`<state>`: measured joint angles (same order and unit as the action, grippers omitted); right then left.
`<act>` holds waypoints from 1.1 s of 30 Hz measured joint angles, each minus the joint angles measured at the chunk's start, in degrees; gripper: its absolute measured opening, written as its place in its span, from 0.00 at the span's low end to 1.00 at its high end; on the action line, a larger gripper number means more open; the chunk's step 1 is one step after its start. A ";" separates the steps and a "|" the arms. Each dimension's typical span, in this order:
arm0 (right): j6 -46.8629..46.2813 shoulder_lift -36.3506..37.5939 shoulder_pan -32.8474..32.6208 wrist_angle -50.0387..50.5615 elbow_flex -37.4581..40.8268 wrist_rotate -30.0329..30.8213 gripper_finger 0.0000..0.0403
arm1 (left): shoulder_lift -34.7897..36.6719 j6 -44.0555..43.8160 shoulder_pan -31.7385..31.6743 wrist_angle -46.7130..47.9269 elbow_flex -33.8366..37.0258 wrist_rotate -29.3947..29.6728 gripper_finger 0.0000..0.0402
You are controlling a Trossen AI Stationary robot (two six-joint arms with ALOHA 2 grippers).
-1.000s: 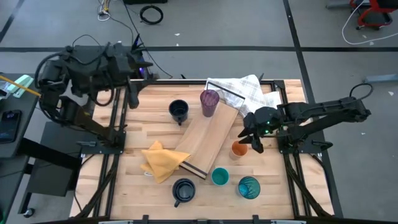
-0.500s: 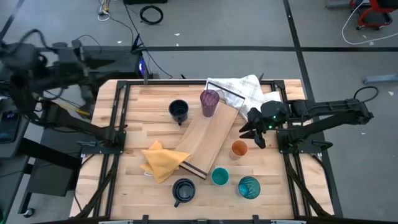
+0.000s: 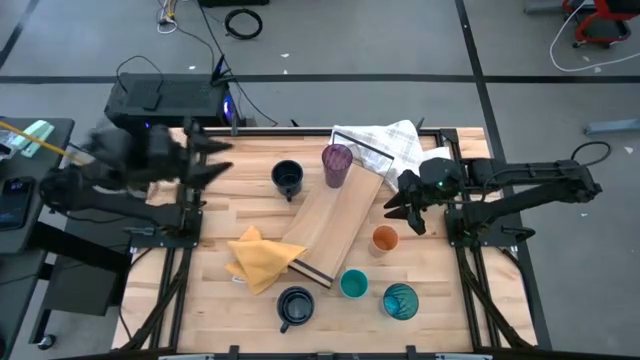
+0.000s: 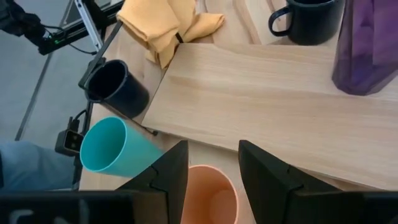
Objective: Stack small to large cups/mugs on shelf
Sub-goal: Put the orange cup on the shelf
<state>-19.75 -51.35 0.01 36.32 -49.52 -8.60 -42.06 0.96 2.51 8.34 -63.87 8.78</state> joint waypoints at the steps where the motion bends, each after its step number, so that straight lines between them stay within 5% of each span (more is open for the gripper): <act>1: 0.01 0.00 0.20 0.10 0.00 -0.20 0.37 | 0.78 -2.04 -0.29 0.78 2.26 1.34 0.47; 8: -0.19 -0.17 0.38 8.30 0.00 -0.94 0.37 | 6.11 -6.67 -2.14 1.33 9.95 5.72 0.47; 33: 0.28 -14.47 0.35 11.17 0.00 -4.20 0.37 | 10.71 -6.28 -2.72 7.93 9.42 9.28 0.46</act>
<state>-19.48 -65.82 0.35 47.48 -49.52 -12.80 -31.35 -5.32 -0.21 16.27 -54.46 18.06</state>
